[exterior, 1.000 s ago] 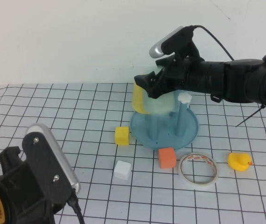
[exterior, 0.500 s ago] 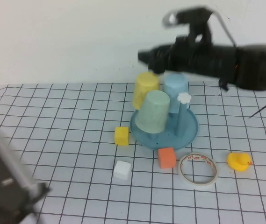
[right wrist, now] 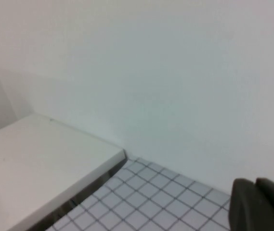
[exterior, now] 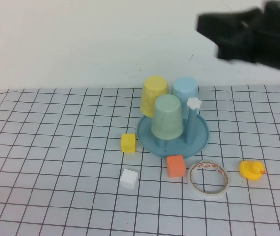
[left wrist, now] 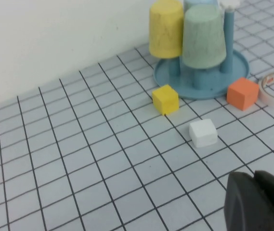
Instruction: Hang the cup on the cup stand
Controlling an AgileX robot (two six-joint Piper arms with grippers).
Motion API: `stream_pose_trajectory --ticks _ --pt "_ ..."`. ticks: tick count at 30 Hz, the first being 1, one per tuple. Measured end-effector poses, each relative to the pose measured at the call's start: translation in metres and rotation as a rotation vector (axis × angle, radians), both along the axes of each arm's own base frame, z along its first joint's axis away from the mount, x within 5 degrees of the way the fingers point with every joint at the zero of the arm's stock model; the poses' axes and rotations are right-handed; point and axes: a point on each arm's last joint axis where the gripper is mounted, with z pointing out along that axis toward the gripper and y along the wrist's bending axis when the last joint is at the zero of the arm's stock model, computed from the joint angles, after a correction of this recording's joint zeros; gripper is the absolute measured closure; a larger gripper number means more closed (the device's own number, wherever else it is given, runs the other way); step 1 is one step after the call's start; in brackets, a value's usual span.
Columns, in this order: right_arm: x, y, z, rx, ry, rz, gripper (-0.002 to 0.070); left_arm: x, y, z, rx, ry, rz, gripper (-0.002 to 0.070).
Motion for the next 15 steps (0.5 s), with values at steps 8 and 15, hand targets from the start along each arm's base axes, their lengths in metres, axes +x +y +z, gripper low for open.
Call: stream_pose_trajectory --ticks 8,15 --pt "-0.096 -0.045 -0.013 -0.039 -0.098 -0.008 0.0671 0.0 0.003 -0.005 0.025 -0.024 0.01 0.0676" --pt "-0.166 -0.088 -0.024 0.006 -0.219 -0.126 0.0671 0.0 0.003 -0.005 0.024 -0.023 0.011 0.0676"
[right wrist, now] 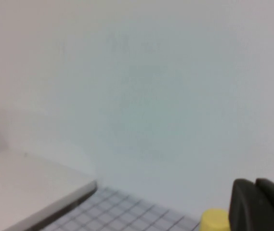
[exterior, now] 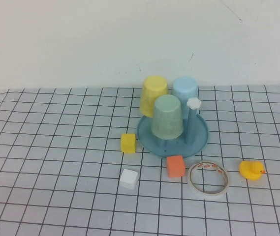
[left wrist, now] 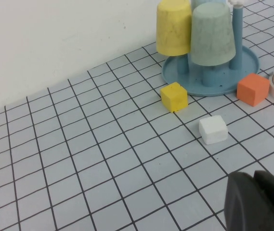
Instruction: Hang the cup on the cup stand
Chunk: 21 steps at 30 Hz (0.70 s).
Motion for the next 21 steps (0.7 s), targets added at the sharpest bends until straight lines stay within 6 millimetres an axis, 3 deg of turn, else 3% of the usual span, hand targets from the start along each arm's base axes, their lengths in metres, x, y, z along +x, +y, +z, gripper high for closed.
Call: stream_pose_trajectory --ticks 3,8,21 --pt "-0.025 -0.014 -0.005 0.036 -0.063 -0.031 0.0671 0.0 0.0 0.0 0.0 0.0 0.0 0.0676" --pt "-0.044 -0.028 -0.017 0.044 -0.125 -0.078 0.0671 0.0 0.0 0.0 0.0 0.0 0.0 0.0676" --pt "-0.039 -0.035 -0.055 0.001 -0.034 -0.18 0.0673 0.0 0.0 0.0 0.0 0.0 0.0 0.0676"
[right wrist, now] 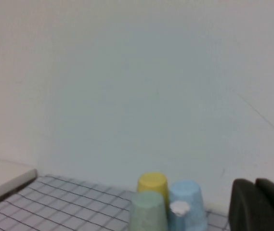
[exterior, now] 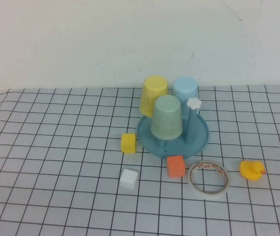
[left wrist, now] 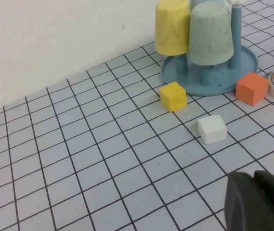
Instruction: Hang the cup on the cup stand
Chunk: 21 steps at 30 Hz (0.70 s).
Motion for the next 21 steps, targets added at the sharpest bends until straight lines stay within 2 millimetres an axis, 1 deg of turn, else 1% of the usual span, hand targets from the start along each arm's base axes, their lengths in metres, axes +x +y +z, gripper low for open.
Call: stream_pose_trajectory --ticks 4,6,9,12,16,19,21 --pt "0.004 -0.003 -0.015 -0.034 0.041 -0.05 0.0673 0.0 0.0 0.0 0.0 0.0 0.0 0.0676" --pt "0.005 -0.003 -0.022 -0.079 0.041 -0.058 0.0673 0.0 0.0 0.0 0.0 0.0 0.0 0.0676" --pt "0.005 -0.003 -0.024 -0.161 0.01 -0.063 0.0674 0.0 0.0 0.0 0.0 0.0 0.0 0.0676" --pt "0.005 -0.003 -0.024 -0.195 -0.006 -0.065 0.0674 0.0 0.0 0.0 0.0 0.0 0.0 0.0676" --pt "0.005 -0.003 -0.028 -0.208 -0.003 -0.065 0.0674 0.0 0.0 0.0 0.0 0.0 0.0 0.0676" --pt "0.003 -0.004 -0.037 -0.193 0.017 -0.065 0.0674 0.0 0.0 0.0 0.0 0.0 0.0 0.0676" --pt "0.0 -0.007 -0.045 -0.145 0.036 -0.073 0.0674 0.0 0.0 0.0 0.0 0.0 0.0 0.0676"
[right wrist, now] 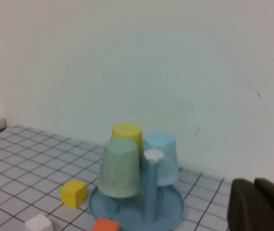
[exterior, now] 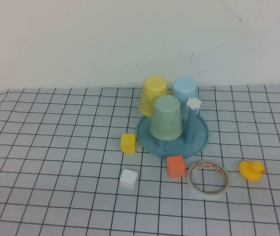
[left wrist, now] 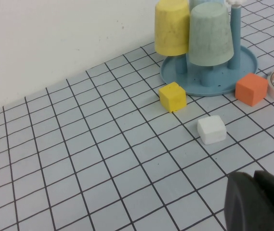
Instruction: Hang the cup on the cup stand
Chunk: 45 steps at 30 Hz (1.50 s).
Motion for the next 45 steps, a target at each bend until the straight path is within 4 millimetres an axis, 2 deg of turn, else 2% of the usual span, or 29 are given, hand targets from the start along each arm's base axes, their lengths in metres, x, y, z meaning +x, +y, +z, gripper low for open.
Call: stream_pose_trajectory --ticks 2,5,8,9,13,16,24,45 --pt "-0.003 -0.002 -0.008 -0.011 0.002 -0.008 0.0674 0.0 0.0 0.0 -0.001 0.001 0.0 0.0676" --pt "-0.008 -0.005 -0.021 0.069 0.123 -0.048 0.0674 0.0 0.0 0.0 -0.001 0.001 0.0 0.0676" --pt "-0.015 -0.015 -0.034 0.079 0.246 -0.182 0.0674 0.0 0.0 0.0 -0.001 0.001 0.0 0.0676" --pt "-0.02 -0.022 -0.042 0.059 0.304 -0.293 0.0675 0.0 0.0 0.0 -0.001 0.001 0.0 0.0676" --pt "-0.027 -0.033 -0.05 0.031 0.324 -0.478 0.0675 0.0 0.0 0.0 -0.001 0.001 0.0 0.0676" --pt "-0.026 -0.037 -0.059 0.034 0.325 -0.548 0.0675 0.0 0.0 0.0 -0.001 0.001 0.0 0.0676" --pt "-0.019 -0.037 -0.079 0.042 0.262 -0.527 0.0675 0.0 0.0 0.0 -0.003 0.002 0.001 0.0676" --pt "-0.02 -0.035 -0.084 0.047 0.323 -0.486 0.0675 0.0 0.0 0.0 -0.003 0.002 0.001 0.0676"
